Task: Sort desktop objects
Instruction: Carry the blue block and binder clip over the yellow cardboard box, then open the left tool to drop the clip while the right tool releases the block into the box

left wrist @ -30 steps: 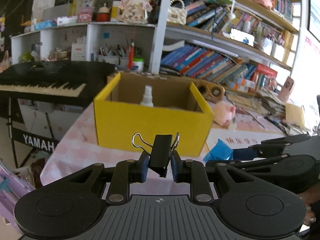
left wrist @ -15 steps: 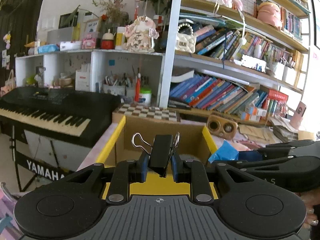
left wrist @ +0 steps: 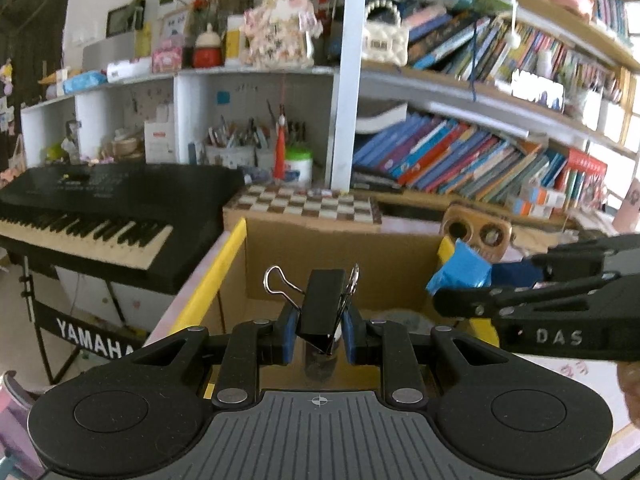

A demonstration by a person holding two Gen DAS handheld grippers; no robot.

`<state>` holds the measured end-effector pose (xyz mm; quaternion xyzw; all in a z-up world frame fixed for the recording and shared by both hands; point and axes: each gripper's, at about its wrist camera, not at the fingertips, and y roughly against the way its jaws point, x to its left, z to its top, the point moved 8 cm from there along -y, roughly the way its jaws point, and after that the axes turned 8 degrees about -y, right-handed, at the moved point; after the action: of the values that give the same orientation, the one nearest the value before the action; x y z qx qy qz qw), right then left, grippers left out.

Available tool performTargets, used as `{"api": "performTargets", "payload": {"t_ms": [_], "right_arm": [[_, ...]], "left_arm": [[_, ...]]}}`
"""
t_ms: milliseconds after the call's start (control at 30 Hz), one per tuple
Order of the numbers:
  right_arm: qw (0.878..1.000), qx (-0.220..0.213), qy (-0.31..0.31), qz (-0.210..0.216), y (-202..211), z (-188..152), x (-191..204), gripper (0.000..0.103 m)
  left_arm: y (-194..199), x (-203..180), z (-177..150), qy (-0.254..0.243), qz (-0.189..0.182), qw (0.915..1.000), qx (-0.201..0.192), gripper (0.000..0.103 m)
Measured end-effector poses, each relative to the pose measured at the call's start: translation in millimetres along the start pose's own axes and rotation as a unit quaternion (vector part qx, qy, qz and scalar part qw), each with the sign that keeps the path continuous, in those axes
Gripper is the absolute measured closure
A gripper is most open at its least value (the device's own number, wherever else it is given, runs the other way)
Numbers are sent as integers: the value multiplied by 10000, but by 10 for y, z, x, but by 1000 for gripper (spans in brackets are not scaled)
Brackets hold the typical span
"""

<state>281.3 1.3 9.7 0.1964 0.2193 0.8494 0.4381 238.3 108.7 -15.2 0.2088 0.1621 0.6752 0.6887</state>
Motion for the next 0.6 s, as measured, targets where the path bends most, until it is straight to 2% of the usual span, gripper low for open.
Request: {"api": "performTargets", "payload": {"t_ms": [300,367,600], "right_arm": [[9996,227,119,108,-263,-19,-116,67],[9995,267,120,136,-314,-20,-135,68],[9985,424,230,252,-455,-35,-156,68]], "left_arm": [[-367,-97,-208,-311,-168,9952,910,80],[-411,-130,-234,-484,-170,9934,1023,80],[-568,-147,-267,-486,-332,9894,1331,79]]}}
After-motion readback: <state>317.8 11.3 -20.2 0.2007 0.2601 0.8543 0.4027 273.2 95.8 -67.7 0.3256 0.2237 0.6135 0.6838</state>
